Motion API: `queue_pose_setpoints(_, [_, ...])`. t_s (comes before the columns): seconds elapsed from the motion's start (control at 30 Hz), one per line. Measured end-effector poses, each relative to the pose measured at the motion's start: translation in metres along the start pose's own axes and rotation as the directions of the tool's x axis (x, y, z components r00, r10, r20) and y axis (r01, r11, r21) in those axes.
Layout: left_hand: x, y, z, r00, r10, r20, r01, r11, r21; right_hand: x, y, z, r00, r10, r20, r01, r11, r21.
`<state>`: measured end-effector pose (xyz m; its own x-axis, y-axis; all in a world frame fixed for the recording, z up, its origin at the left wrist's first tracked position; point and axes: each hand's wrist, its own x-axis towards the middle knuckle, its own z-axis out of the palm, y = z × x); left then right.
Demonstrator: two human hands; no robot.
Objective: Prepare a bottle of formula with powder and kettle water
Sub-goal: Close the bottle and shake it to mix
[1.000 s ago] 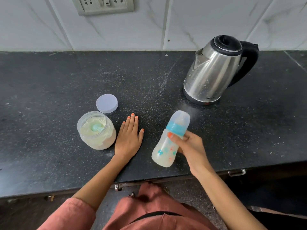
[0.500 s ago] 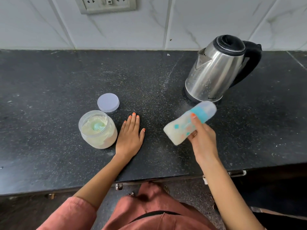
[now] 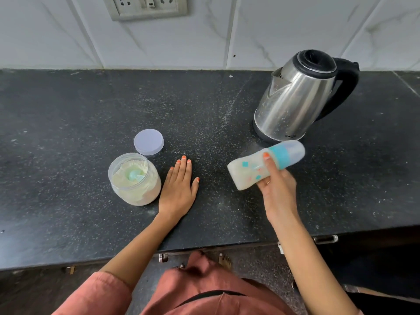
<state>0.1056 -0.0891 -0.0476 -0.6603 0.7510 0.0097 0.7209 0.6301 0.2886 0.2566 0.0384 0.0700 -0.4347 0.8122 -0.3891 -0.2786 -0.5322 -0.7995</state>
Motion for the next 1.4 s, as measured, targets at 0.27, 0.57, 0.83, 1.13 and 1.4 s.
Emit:
queue_pose_setpoints(0.27, [0.000,-0.001,0.000,1.000,-0.002,0.006,0.002,1.000,0.000,-0.005,0.000,0.003,0.997,0.049,0.062,-0.047,0.998,-0.031])
queue_pose_setpoints(0.57, [0.000,0.000,-0.001,1.000,-0.005,0.008,0.005,1.000,0.008,-0.017,0.007,-0.001,0.970,0.097,0.225,-0.020,0.946,-0.322])
queue_pose_setpoints(0.83, [0.000,0.000,-0.002,1.000,-0.003,0.016,0.003,1.000,0.009,-0.016,0.012,0.000,0.983,0.087,0.161,-0.045,0.968,-0.247])
queue_pose_setpoints(1.13, [0.000,0.001,-0.002,1.000,-0.001,0.005,0.001,1.000,0.002,0.002,-0.003,0.005,1.000,-0.009,0.019,0.008,0.998,0.064])
queue_pose_setpoints(1.4, [0.000,0.000,-0.001,1.000,-0.002,0.006,0.002,1.000,0.009,-0.005,0.001,-0.001,0.992,0.060,0.108,-0.056,0.998,-0.038])
